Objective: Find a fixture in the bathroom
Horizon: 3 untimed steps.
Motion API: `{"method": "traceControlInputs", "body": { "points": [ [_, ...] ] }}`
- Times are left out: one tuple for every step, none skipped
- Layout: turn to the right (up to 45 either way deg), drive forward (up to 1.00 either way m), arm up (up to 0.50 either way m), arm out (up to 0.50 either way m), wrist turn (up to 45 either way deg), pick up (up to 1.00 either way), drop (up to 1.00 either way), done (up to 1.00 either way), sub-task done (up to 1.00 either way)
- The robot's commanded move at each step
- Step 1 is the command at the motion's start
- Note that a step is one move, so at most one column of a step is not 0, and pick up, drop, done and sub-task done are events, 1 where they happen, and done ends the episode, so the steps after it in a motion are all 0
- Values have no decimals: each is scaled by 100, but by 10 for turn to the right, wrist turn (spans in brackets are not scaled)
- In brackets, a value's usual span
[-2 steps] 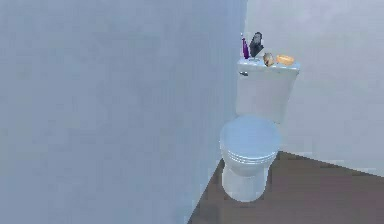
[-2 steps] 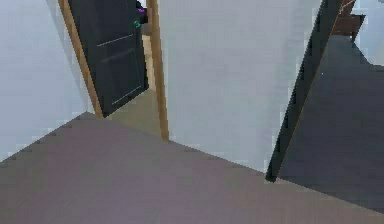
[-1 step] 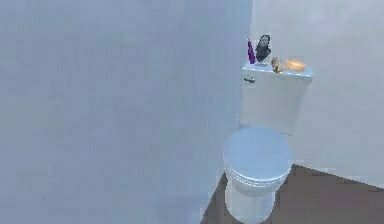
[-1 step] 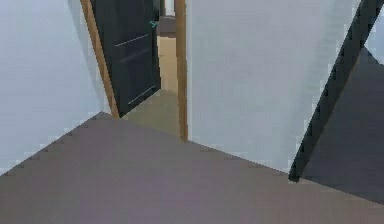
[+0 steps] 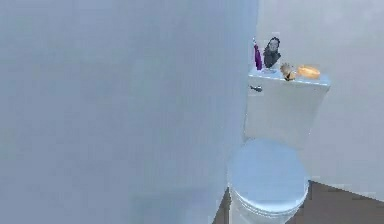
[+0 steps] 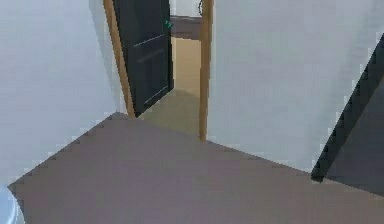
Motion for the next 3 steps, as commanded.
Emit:
{"method": "traceControlInputs", "body": {
  "points": [
    [450, 0, 0, 0, 0, 0, 0, 0, 0],
    [450, 0, 0, 0, 0, 0, 0, 0, 0],
    [180, 0, 0, 0, 0, 0, 0, 0, 0]
  ]
}}
